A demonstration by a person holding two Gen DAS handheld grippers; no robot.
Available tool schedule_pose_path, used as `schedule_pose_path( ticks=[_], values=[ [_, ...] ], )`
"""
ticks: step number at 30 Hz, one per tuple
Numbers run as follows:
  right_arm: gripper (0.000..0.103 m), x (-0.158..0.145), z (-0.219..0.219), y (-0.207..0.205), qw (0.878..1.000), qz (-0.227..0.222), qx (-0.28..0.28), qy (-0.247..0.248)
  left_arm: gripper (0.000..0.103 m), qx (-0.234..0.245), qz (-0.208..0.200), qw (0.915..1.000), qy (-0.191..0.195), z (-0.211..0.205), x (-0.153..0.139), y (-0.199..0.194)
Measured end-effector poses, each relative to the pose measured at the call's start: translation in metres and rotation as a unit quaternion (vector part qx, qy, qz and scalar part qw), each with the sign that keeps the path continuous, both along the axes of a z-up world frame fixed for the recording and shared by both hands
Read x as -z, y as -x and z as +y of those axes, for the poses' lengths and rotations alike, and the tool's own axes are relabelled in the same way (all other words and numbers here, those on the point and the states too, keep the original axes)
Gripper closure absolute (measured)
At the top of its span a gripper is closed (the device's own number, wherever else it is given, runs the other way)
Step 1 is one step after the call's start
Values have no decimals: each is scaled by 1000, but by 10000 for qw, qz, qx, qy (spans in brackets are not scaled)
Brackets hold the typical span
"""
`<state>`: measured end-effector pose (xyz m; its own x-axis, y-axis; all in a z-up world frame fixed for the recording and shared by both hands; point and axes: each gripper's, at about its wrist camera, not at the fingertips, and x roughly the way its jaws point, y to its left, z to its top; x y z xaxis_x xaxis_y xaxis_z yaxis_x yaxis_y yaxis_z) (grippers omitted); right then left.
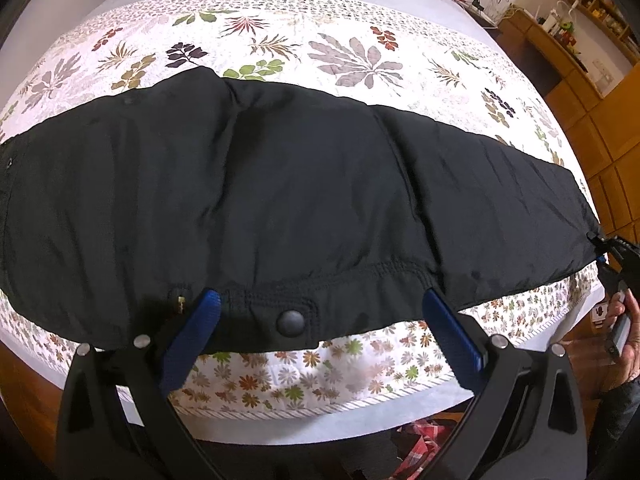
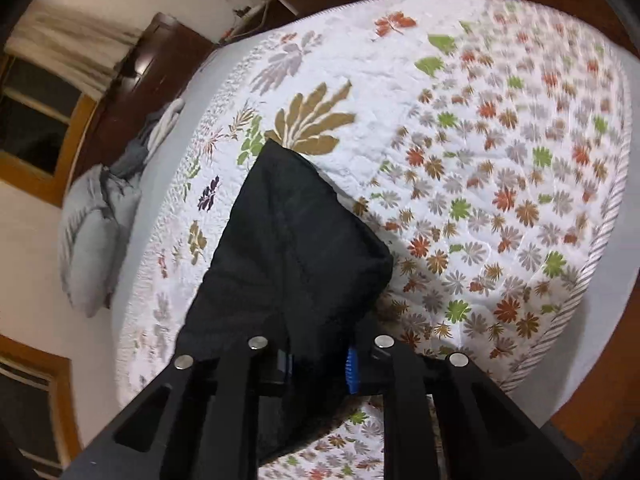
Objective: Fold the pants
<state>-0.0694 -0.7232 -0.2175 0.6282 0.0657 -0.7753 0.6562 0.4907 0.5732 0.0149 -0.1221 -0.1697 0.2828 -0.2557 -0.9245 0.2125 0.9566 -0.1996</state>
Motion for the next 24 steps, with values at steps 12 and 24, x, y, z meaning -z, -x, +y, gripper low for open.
schedule_pose_path(
  ticks=[12,24],
  values=[
    [85,-131,143,-63,9604,-605,-1844,1997,3,-323,-199,9990,221,31,-17,4],
    [84,-145,296,-108,9128,-693,-3389,2170,3,-917,-317,9943,439,86,-26,9]
  ],
)
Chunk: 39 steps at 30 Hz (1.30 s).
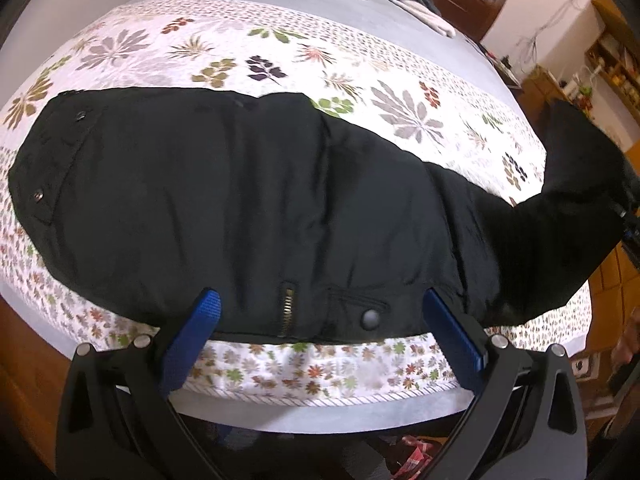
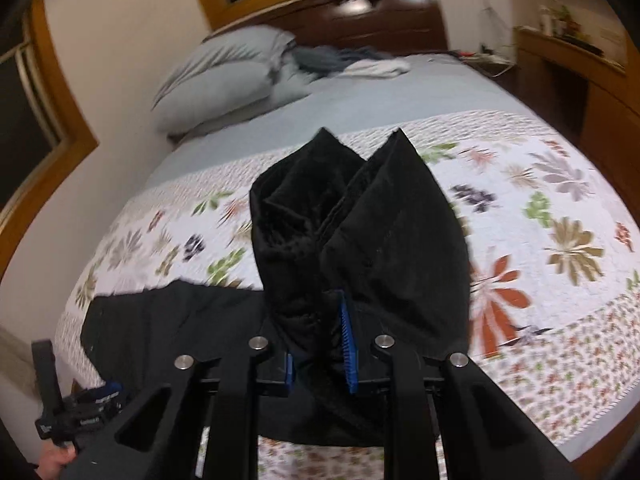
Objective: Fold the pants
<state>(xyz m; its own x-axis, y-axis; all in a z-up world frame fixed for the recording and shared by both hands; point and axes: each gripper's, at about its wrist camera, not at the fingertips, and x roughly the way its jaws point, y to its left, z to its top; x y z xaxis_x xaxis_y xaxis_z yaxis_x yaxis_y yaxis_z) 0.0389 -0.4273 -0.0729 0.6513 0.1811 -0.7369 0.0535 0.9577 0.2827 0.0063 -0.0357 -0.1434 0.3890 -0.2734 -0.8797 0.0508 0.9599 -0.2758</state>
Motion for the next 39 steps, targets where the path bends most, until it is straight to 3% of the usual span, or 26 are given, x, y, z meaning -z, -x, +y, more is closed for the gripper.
schedule_pose_path(
  ticks=[11,19,22,23,24,28,30,32,39],
  values=[
    [84,58,114,-19,9914,695,-1056,337,3,-228,-54,9997,71,24,-1,0],
    [83,104,171,-7,9744,1051,-1662,1093,3,-401,70,9991,104,35,9,0],
    [66,116,173,-3,9711,1164,-1794,1061,3,-422,101,9990,123,36,11,-1],
    [48,119,175,-2,9695,1222,-1892,970,3,-417,108,9990,125,36,12,-1],
    [37,124,177,0,9670,1288,-2031,841,3,-409,113,9990,124,35,13,-1],
    [33,113,172,12,9692,1157,-2146,340,3,-405,111,9990,155,35,14,0],
    [33,97,151,17,9757,1032,-1908,-311,3,-425,114,9989,188,36,15,-1],
    [30,85,131,18,9803,927,-1618,-656,3,-463,110,9986,214,38,16,-1],
    [28,89,132,16,9831,1109,-1430,264,3,-465,102,9986,247,40,21,-2]
  ],
)
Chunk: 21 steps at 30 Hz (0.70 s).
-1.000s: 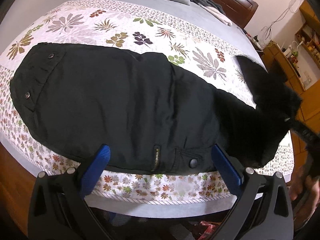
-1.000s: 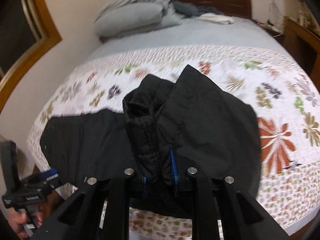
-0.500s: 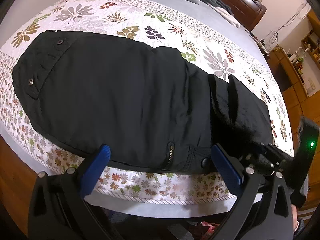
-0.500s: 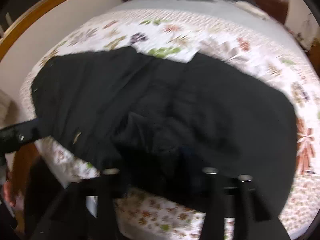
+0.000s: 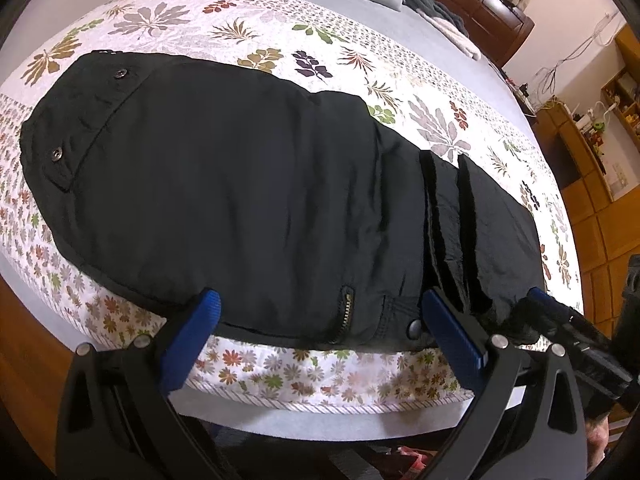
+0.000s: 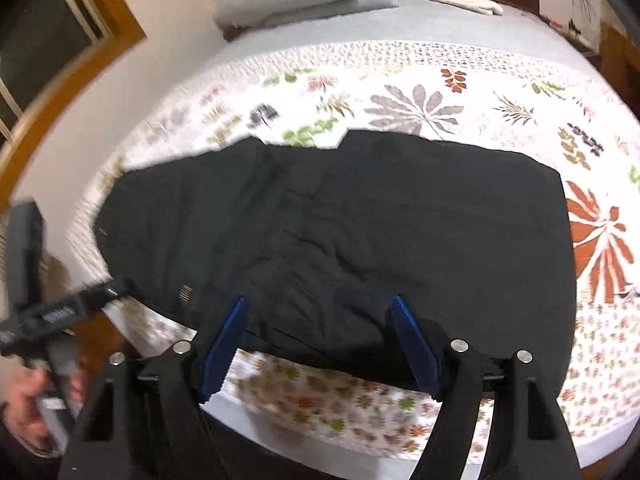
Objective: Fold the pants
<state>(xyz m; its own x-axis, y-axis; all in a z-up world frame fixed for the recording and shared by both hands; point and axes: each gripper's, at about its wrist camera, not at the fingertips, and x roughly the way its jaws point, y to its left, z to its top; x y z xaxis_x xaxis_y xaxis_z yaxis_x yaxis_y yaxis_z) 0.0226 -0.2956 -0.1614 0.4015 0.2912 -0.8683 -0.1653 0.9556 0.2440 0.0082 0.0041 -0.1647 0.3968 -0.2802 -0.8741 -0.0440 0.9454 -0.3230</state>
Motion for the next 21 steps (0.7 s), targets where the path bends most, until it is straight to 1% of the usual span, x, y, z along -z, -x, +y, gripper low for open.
schedule_pose_path(
  ticks=[3,5,6,7,10,14,16,17,18,19,20,21],
  values=[
    [28,9,16,-3,9994,0,-87,343,3,35,5,10000,-22,0,2,-1],
    [27,15,27,-4,9975,-11,-224,671,3,39,6,10000,-51,1,4,-2],
    [27,18,33,-6,9952,-29,-254,950,3,30,9,10000,-53,2,5,-2],
    [27,21,36,-6,9938,-39,-243,1089,3,17,21,10000,-51,3,7,-3],
    [27,29,35,-11,9922,23,-154,1236,3,-26,55,10000,-40,7,10,-5],
    [27,37,38,-11,9900,84,-209,1390,3,-54,96,9999,-1,10,15,-8],
    [39,40,39,-11,9893,107,-222,1438,3,-40,91,9999,-18,10,16,-8],
    [51,42,37,-12,9908,191,-178,1331,3,-25,82,10000,-23,9,16,-8],
    [60,43,33,-13,9922,268,-96,1210,3,-8,72,10000,-27,8,16,-8],
    [67,42,30,-14,9937,309,-26,1073,3,9,63,10000,-30,8,15,-8],
    [79,41,26,-15,9951,368,19,916,3,18,56,10000,-30,8,15,-8],
    [81,38,22,-15,9962,434,84,748,3,18,49,10000,-28,8,15,-8]
  ],
)
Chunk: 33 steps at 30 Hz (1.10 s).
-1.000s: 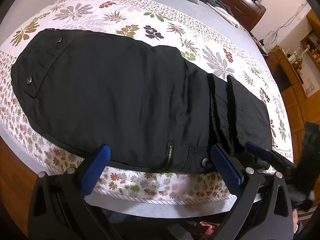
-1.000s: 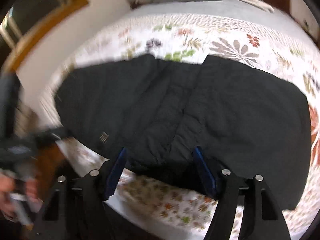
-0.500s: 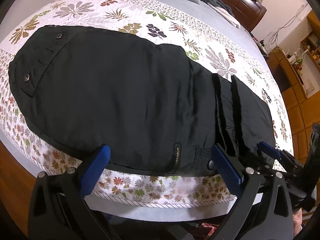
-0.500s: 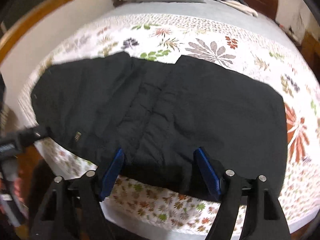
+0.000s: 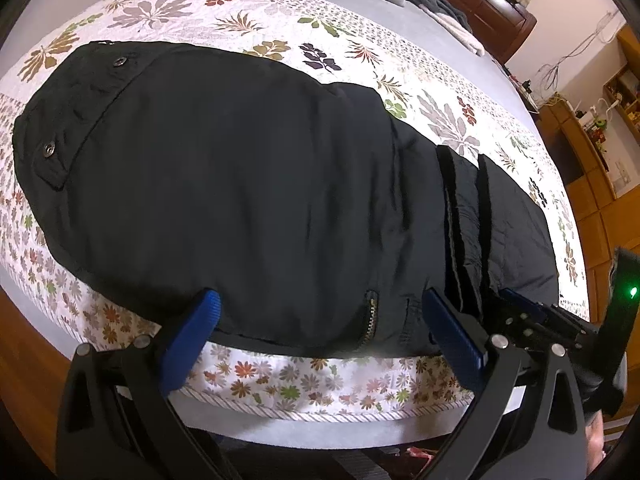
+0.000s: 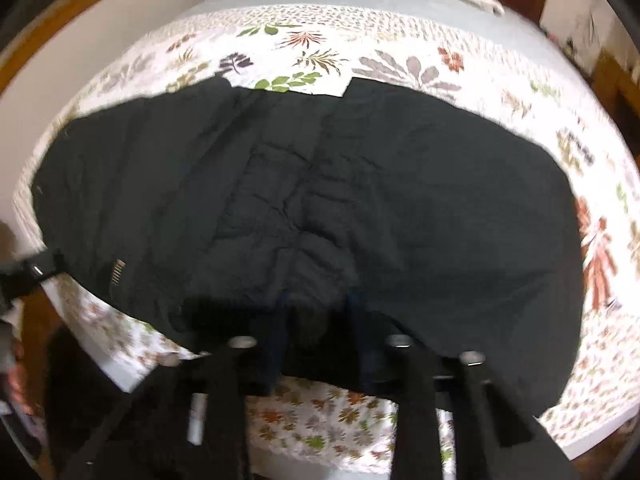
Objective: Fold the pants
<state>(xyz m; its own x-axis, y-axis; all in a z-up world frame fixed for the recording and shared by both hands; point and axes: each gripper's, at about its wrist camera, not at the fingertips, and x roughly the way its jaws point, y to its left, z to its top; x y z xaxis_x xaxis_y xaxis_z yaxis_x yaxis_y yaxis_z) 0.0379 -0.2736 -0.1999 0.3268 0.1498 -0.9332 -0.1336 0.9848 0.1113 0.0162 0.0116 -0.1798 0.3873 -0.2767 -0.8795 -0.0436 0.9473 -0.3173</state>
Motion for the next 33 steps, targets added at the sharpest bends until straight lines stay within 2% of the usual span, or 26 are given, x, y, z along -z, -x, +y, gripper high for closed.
schedule_pose_path(
  ticks=[6,10,13,14,15,16,17,19,22,25,26,28,30,33],
  values=[
    [87,-25,-15,0,9964,-35,144,-829,3,-75,-6,10000,57,2,0,-1],
    [88,-44,-5,-1,9950,-167,-93,-984,3,-47,-16,10000,60,2,-2,-1],
    [88,-51,1,-3,9912,-152,-230,-1297,3,-66,-35,9999,75,3,-3,0],
    [92,-51,3,-3,9892,-95,-293,-1436,3,-75,-37,9999,69,3,-3,0],
    [97,-48,8,-4,9818,68,-398,-1857,3,-80,-34,9999,69,3,-3,0],
    [97,-44,11,-5,9772,197,-428,-2071,3,-87,-22,9999,75,3,-3,0],
    [97,-38,20,-6,9755,327,-477,-2121,3,-95,-18,9999,78,4,-2,0],
    [97,-29,33,-9,9803,351,-567,-1860,3,-105,-14,9999,71,5,-3,0],
    [96,-20,32,-9,9817,414,-477,-1797,3,-81,-39,10000,15,7,-4,0],
    [76,-25,11,-9,9844,299,-293,-1707,3,-120,-45,9999,-77,15,-4,-2],
    [61,-28,2,-9,9852,222,-219,-1685,3,-128,-37,9999,-69,21,-4,-3],
    [55,-35,-19,-9,9883,21,-22,-1525,3,-216,-75,9994,-263,37,-5,-5],
    [39,-40,-45,-11,9914,-121,214,-1288,3,-395,-159,9981,-441,58,-8,-6],
    [35,-43,-86,-11,9942,-333,653,-784,3,-808,-204,9942,-680,102,-12,-6]
  ],
)
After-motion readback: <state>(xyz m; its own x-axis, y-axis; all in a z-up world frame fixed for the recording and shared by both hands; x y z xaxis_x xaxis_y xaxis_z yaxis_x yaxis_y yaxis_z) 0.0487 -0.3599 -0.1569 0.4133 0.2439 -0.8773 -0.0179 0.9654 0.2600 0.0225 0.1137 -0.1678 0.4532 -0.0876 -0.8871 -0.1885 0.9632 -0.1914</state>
